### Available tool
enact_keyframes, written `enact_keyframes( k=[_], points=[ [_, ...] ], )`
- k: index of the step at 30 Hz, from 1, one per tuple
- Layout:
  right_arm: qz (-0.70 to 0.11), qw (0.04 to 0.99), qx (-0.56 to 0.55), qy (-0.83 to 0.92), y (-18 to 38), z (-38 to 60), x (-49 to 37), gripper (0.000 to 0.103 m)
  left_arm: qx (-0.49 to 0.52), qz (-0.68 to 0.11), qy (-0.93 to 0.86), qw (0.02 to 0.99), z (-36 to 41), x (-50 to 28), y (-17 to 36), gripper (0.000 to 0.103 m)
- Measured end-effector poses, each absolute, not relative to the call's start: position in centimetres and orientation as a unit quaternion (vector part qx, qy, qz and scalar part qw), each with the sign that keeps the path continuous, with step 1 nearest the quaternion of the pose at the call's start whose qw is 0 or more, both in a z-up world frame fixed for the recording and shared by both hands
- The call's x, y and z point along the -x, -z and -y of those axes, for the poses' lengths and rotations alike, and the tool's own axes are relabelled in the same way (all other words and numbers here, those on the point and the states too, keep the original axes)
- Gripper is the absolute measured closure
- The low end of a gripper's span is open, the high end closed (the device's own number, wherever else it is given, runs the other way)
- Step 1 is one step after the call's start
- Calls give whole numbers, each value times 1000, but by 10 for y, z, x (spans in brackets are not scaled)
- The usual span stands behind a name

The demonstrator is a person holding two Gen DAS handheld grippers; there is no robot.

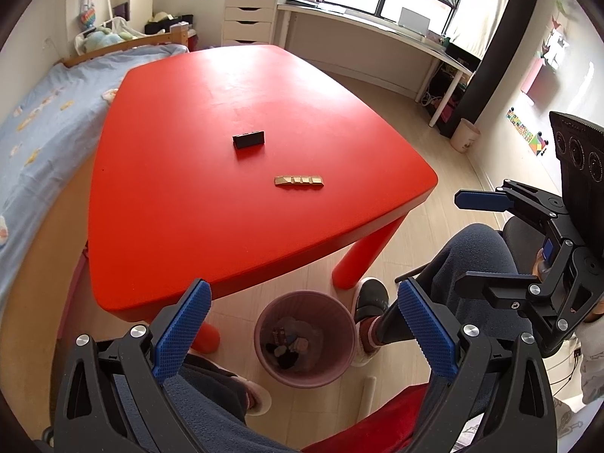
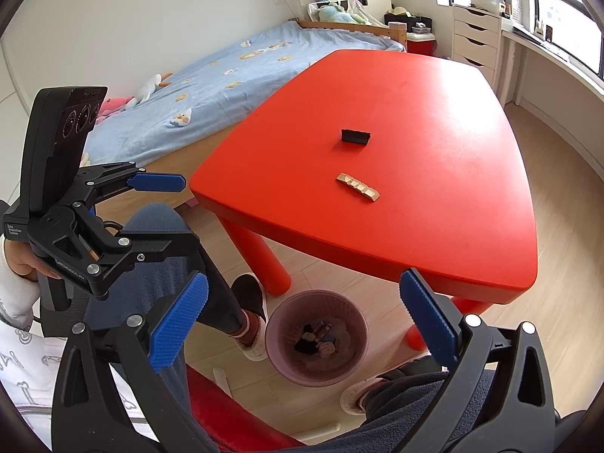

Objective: Collect trash
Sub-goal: 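Move both open tools back over the black block and wooden strip, then grasp the black plastic block with the left tool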

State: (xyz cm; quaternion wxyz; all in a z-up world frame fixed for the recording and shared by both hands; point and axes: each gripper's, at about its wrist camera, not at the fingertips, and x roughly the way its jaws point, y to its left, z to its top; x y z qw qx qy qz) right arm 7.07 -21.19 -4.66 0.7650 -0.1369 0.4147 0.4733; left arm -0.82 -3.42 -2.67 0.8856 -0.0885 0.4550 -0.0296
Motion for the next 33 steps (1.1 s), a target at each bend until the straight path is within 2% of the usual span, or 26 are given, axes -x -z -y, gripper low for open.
enact_keyframes(
  k=[22,33],
  points=[
    [-395,748,193,-497,35,163,-140,3,100,-448,1,889,-9,-68,5,8],
    [-403,714,244,-519,57,130,-169,3,91,-482,-16,871,-18,-127,16,8]
  ],
)
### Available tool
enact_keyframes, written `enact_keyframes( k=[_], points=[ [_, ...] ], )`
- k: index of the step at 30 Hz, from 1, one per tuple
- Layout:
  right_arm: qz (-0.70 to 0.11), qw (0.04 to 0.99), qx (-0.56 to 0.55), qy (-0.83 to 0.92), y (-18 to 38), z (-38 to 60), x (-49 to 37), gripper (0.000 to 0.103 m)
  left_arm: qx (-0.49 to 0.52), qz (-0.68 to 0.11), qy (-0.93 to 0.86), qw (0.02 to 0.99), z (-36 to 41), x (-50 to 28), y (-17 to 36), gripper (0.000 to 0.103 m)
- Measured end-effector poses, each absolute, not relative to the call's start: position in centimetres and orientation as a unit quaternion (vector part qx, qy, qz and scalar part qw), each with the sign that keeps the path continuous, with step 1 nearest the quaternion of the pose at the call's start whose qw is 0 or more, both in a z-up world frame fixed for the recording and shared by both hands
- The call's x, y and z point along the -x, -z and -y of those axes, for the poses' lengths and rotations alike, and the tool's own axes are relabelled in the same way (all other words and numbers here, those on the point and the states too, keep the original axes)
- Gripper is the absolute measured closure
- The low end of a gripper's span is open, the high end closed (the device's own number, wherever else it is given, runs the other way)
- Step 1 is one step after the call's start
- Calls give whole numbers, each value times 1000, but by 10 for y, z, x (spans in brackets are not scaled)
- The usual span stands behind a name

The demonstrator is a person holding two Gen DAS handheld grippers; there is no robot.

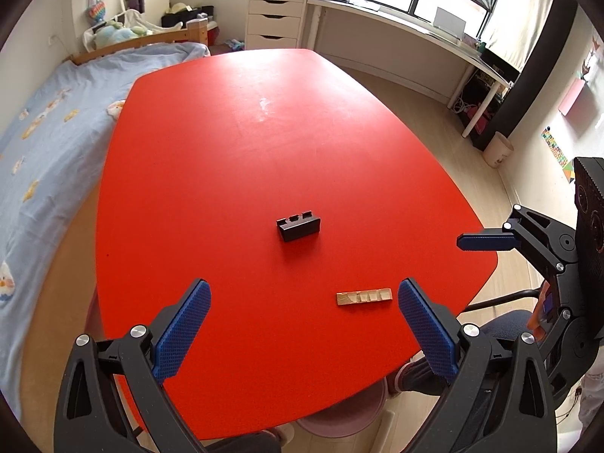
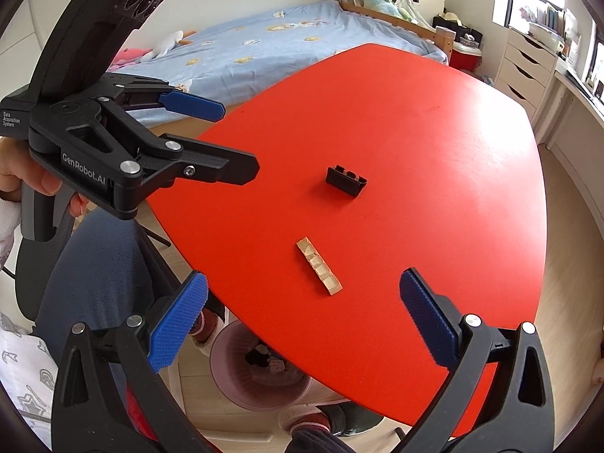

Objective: Collect trash
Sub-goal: 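Grasp the black plastic block with the left tool, then grasp the wooden clothespin strip with the right tool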

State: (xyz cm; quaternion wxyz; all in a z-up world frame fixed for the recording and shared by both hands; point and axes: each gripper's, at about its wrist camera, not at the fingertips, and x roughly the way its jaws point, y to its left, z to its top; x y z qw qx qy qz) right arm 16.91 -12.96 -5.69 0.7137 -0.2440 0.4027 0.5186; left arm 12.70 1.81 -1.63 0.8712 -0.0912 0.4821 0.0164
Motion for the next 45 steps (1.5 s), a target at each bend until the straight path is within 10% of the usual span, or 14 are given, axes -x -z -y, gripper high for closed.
enact_keyframes(
  k=[20,31,42,45],
  points=[
    [-414,687,253,-541,96,109,-197,4,167,-547,-106,813,-23,-214,87,8],
    [-423,678,269,-538,115,111,-192,37,147,-547,-147,811,-7,-218,100,9],
    [-415,683,285,-530,117,107,-183,61,108,-536,-151,823,-7,-211,92,63],
    [-414,686,290,-524,116,108,-183,79,107,-536,-146,825,-7,-213,91,64]
  ],
)
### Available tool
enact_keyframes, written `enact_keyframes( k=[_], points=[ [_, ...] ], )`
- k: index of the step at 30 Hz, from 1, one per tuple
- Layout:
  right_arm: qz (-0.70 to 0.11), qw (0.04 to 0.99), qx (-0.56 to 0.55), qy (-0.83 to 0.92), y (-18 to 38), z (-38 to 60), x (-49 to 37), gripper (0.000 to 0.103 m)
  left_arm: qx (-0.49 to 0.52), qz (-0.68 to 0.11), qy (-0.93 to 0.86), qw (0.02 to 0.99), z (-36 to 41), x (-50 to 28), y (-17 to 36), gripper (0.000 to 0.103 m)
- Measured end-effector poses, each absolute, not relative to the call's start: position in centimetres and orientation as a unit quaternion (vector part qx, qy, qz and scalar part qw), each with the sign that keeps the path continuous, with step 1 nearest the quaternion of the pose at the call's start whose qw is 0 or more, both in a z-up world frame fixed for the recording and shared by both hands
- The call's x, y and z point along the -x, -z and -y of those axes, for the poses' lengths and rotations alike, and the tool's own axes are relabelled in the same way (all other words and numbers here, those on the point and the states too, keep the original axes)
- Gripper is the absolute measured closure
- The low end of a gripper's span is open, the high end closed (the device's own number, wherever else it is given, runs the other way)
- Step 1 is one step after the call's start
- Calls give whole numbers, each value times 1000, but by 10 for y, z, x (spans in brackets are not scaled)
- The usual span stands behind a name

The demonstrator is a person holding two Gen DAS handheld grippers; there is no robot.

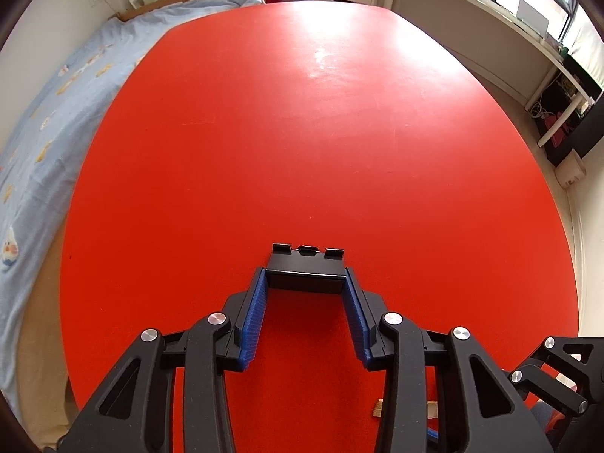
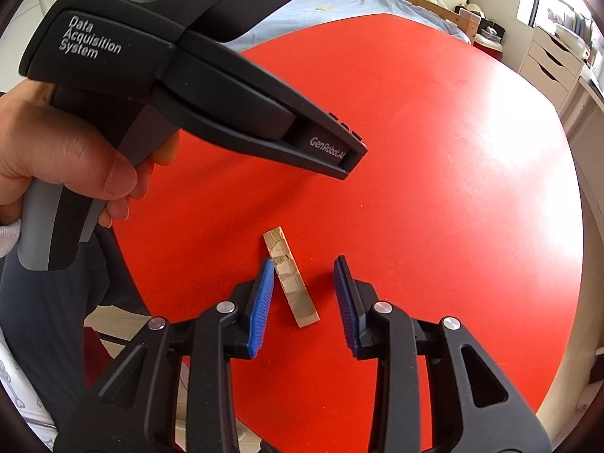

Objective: Collect trash
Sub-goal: 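Grasp the wooden clothespin strip with the right tool, then carry the wooden strip with the right tool while the left tool carries the black block to the bin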

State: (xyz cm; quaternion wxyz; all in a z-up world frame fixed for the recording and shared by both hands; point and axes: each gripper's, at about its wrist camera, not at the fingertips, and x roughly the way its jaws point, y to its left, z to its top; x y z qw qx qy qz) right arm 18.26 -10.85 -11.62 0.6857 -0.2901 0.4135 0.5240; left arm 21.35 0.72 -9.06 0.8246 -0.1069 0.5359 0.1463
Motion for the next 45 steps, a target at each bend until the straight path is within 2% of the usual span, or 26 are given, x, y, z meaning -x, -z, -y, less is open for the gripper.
enact_keyframes(
  k=[3,5,18,45],
  points=[
    [-412,688,296,-519,116,109,-181,90,107,-534,-141,827,-8,-212,91,64],
    [-413,691,295,-516,116,110,-181,91,106,-532,-136,829,-7,-210,91,64],
    [-418,709,278,-495,110,109,-188,92,105,-520,-114,840,-22,-194,85,64],
    [-390,773,201,-458,39,149,-150,92,65,-445,-22,893,6,-99,14,64]
  ],
)
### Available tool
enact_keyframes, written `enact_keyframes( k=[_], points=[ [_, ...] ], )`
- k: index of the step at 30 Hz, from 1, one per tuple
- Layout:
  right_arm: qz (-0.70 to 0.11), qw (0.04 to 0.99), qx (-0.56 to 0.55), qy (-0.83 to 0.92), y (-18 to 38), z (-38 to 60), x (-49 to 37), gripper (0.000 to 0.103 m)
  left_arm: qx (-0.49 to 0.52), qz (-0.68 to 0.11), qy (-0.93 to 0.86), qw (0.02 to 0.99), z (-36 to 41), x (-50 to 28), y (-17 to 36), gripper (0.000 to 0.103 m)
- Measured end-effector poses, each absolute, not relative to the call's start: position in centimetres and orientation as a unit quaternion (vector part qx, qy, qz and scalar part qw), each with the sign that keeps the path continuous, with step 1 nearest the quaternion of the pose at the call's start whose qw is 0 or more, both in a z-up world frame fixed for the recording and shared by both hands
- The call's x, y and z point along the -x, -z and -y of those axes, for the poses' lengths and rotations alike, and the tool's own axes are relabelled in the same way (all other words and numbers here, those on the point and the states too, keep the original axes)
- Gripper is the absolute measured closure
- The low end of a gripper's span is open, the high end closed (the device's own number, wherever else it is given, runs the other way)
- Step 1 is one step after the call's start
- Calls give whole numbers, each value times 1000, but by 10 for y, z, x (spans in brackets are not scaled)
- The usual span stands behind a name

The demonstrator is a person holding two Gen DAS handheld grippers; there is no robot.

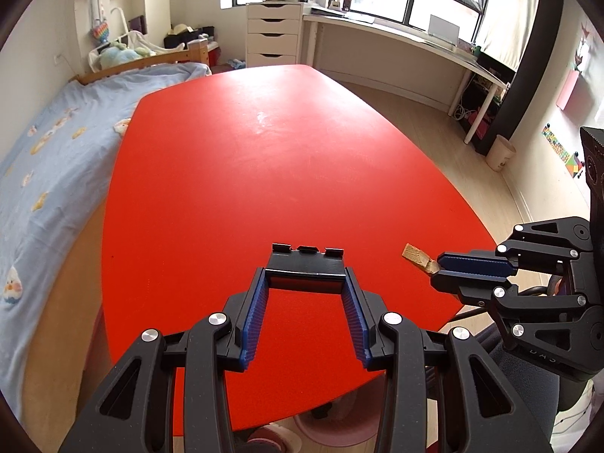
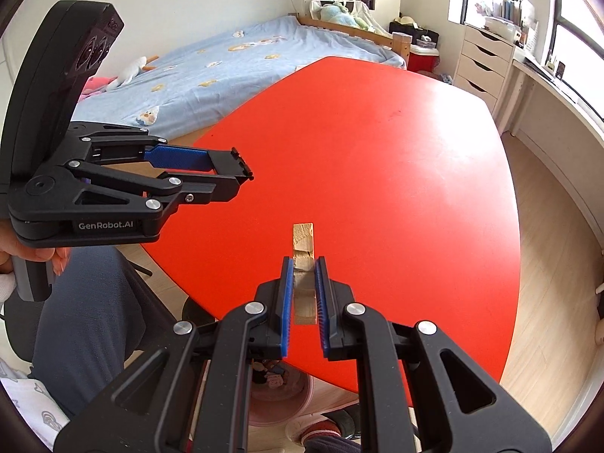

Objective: Collect trash
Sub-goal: 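Carry the wooden strip with the right tool while the left tool carries the black block to the bin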

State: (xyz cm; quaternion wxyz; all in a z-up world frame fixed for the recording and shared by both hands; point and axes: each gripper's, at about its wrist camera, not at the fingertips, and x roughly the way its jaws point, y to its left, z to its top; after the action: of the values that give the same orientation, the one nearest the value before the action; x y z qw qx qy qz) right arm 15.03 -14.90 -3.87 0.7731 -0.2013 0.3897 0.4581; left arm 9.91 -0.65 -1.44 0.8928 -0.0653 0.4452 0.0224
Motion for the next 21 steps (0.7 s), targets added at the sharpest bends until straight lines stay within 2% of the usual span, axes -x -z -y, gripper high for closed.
enact_keyframes(
  k=[21],
  points=[
    [-378,787,147,-466,17,196,-91,92,64,-428,35,901,35,-20,4,64]
  ],
)
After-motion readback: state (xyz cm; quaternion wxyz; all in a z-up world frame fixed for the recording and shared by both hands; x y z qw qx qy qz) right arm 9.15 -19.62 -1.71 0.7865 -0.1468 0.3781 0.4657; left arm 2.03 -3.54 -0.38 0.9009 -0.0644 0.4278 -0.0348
